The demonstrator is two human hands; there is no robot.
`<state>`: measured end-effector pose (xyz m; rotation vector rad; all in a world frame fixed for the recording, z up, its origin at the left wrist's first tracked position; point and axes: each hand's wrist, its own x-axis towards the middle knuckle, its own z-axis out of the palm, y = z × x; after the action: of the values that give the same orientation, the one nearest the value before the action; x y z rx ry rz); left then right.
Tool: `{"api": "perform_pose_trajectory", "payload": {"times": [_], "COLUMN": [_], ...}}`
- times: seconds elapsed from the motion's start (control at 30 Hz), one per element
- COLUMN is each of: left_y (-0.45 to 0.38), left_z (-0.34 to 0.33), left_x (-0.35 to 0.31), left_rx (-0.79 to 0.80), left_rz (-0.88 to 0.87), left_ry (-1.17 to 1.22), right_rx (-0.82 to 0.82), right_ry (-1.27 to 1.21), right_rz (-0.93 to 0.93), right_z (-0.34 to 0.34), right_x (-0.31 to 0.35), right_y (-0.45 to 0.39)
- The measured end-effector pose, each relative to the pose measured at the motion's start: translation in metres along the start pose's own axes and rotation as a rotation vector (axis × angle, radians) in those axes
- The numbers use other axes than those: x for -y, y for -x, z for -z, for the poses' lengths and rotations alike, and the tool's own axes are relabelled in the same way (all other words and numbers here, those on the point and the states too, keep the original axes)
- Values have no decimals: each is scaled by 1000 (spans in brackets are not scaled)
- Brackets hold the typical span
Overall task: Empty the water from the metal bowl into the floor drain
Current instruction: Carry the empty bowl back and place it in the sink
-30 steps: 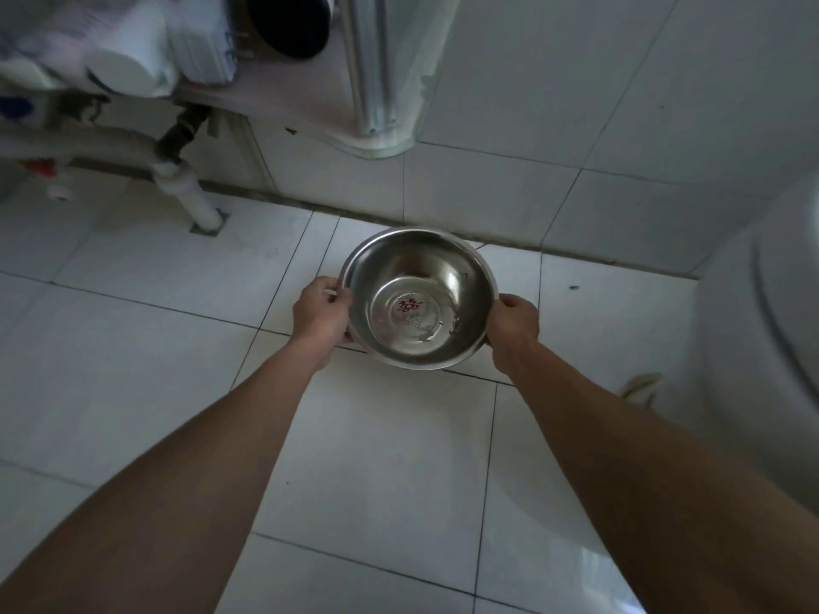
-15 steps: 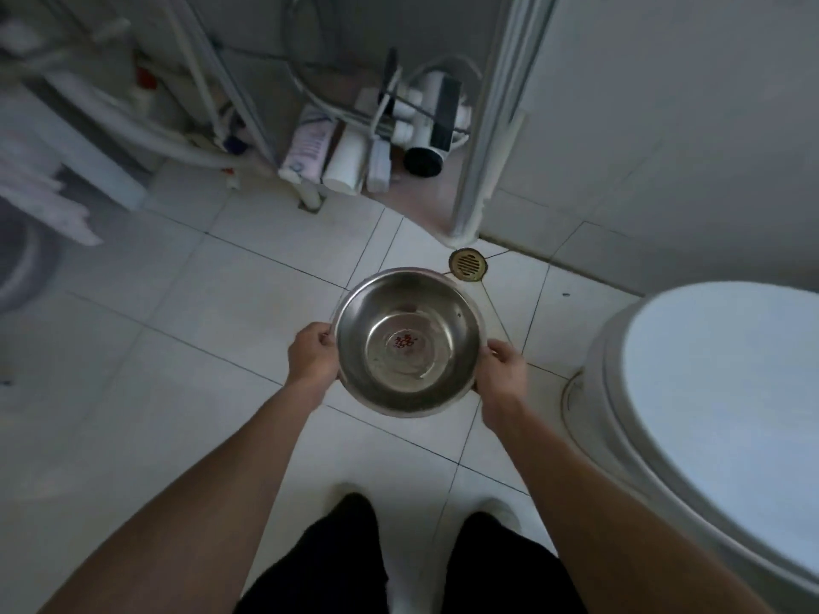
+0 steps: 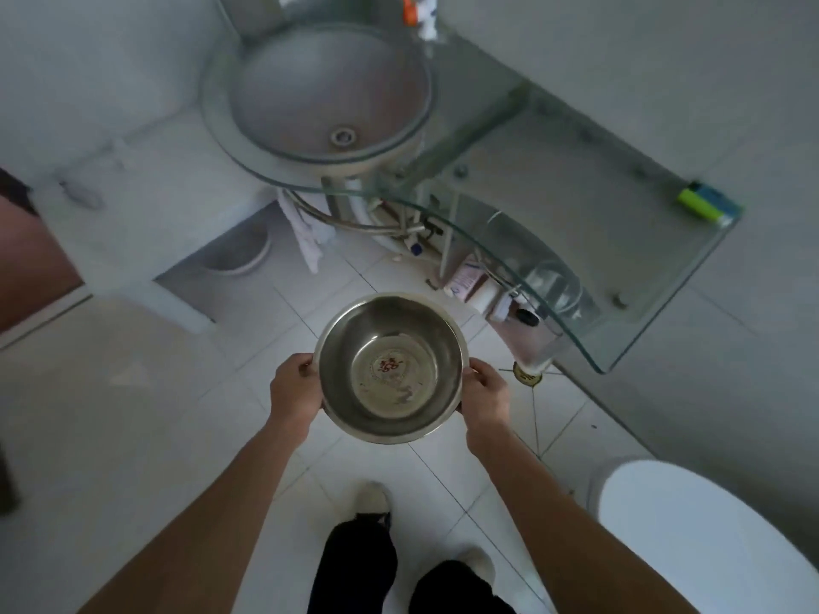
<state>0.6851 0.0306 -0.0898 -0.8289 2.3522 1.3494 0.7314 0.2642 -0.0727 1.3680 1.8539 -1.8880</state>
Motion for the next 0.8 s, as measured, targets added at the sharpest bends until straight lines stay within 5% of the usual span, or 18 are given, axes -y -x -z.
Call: {"api": "perform_pose_trajectory", "payload": {"times": [0.4,0.8], "left_y": [12,-62], "left_z": [164,216], "left_x": [-130,-219], "left_rx": [-87,-34], "left_rz": [-206,-292], "left_ry": [214,216], "right_rx": [86,75], "right_ry": [-35,-110], "right_rz": [203,264], "right_z": [-76,-134], "right_x": [174,255], "right_y": [90,77]}}
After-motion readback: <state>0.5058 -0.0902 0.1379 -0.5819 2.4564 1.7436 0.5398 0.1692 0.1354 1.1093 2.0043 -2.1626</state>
